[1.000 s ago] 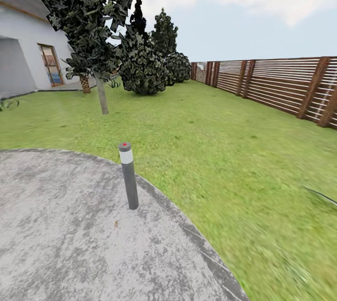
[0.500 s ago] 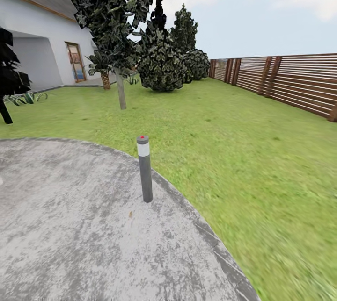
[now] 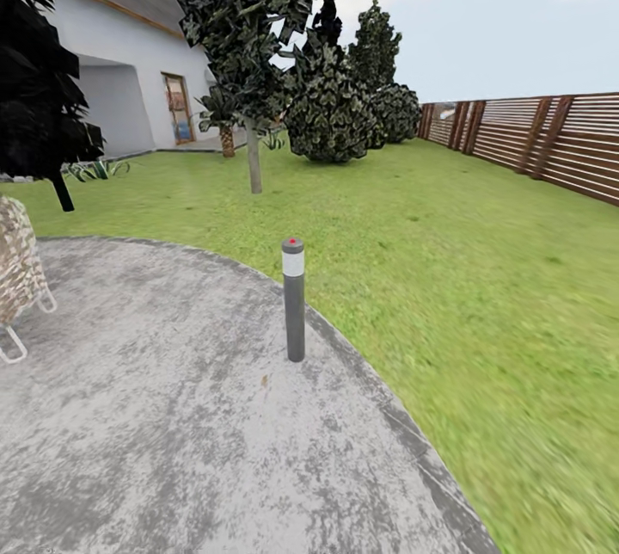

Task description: Pick up the pesticide atomizer in the garden and spray insectifuge to fully cover both potted plants in the garden.

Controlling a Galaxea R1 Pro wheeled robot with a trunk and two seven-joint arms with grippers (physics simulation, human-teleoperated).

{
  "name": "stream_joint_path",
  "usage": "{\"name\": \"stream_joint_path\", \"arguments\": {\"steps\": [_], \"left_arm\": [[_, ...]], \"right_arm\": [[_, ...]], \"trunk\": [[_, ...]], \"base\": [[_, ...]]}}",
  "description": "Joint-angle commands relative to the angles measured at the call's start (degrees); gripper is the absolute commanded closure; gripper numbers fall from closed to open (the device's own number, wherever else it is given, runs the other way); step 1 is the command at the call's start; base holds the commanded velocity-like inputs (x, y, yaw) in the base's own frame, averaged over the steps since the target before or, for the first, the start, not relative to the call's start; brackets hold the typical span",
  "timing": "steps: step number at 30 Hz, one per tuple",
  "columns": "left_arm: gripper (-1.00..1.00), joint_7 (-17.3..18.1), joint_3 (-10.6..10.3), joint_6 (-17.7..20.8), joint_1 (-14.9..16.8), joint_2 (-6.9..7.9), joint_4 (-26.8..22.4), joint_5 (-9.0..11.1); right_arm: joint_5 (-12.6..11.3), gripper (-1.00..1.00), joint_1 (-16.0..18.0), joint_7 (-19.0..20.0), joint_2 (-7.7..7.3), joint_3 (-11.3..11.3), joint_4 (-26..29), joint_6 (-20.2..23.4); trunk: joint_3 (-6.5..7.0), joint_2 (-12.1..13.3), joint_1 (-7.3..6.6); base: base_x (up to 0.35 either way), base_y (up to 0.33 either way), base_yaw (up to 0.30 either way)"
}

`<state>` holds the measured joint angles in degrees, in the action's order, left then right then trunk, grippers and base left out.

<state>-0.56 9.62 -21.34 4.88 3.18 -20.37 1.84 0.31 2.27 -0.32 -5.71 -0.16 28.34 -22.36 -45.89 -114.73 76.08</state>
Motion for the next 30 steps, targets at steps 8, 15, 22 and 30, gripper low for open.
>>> {"name": "stream_joint_path", "arguments": {"steps": [8, 15, 22, 30], "left_arm": [[-1.0, -0.1, 0.0, -0.2, 0.0, 0.05, 0.0, 0.2], [-1.0, -0.1, -0.1, -0.2, 0.0, 0.07, 0.0, 0.2], [-1.0, -0.1, -0.1, -0.2, 0.0, 0.07, 0.0, 0.2], [-1.0, -0.1, -0.1, -0.2, 0.0, 0.07, 0.1, 0.2]], "right_arm": [[0.1, -1.0, 0.0, 0.0, 0.0, 0.0, 0.0, -0.1], [0.1, -1.0, 0.0, 0.0, 0.0, 0.0, 0.0, -0.1], [0.1, -1.0, 0.0, 0.0, 0.0, 0.0, 0.0, -0.1], [0.1, -1.0, 0.0, 0.0, 0.0, 0.1, 0.0, -0.2]], "trunk": [[-1.69, -2.4, 1.31], [-2.17, -2.4, 1.31], [-2.66, -2.4, 1.31], [-3.09, -2.4, 1.31]], "base": [[0.0, 0.0, 0.198], [0.0, 0.0, 0.195], [0.0, 0.0, 0.195], [0.0, 0.0, 0.227]]}}
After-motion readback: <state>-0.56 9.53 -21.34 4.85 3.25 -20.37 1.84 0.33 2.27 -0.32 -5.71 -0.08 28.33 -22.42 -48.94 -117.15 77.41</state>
